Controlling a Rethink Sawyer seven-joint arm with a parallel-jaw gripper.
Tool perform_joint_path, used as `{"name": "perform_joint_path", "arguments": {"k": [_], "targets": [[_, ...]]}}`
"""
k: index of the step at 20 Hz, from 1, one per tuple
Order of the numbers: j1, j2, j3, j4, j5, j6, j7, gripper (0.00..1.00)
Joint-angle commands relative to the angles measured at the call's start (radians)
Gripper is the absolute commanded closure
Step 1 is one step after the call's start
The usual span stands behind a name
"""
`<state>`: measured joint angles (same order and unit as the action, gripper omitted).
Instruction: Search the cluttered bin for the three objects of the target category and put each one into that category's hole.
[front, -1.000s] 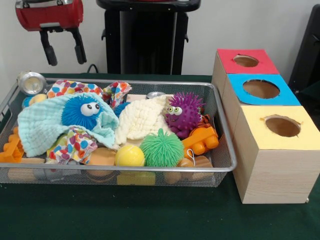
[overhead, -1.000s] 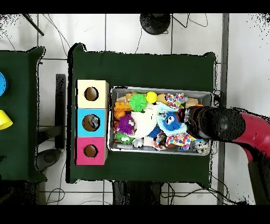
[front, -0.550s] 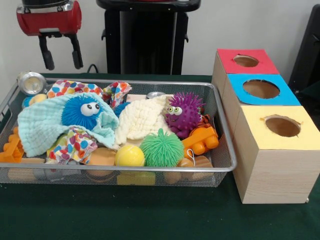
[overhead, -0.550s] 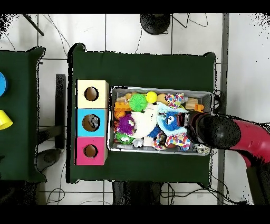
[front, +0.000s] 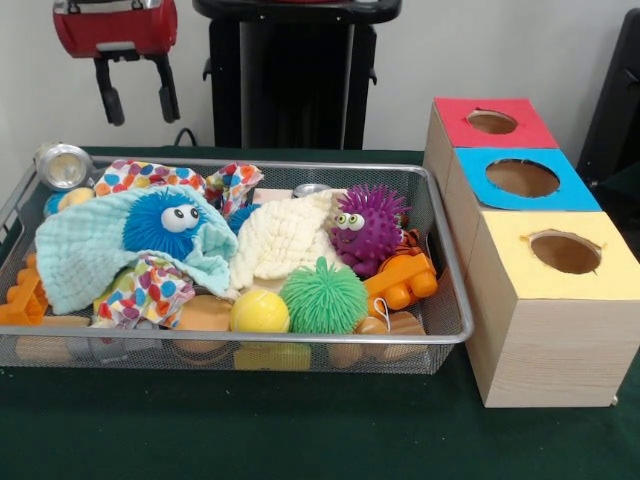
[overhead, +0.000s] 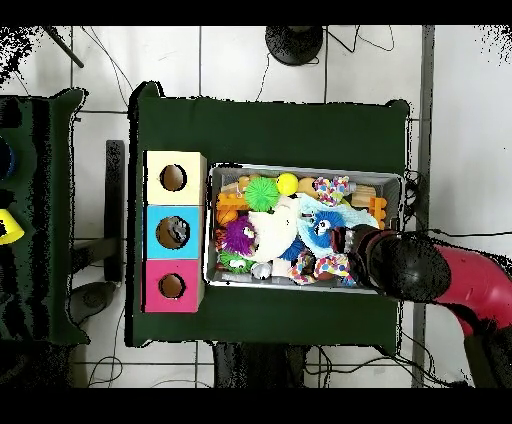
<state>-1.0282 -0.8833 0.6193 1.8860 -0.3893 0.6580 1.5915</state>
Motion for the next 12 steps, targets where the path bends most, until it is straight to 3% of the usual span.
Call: {"name": "perform_joint_path", "arguments": {"k": [1, 5, 12], "targets": [[-0.072, -0.032, 0.124, 0.152, 0.098, 0.000, -0.058, 0.00], [-0.112, -0.021, 0.156, 0.181, 0.110, -0.017, -0.069, 0.00], [-0.177, 0.023, 0.171, 0.184, 0.061, -0.023, -0.108, 0.00]]}}
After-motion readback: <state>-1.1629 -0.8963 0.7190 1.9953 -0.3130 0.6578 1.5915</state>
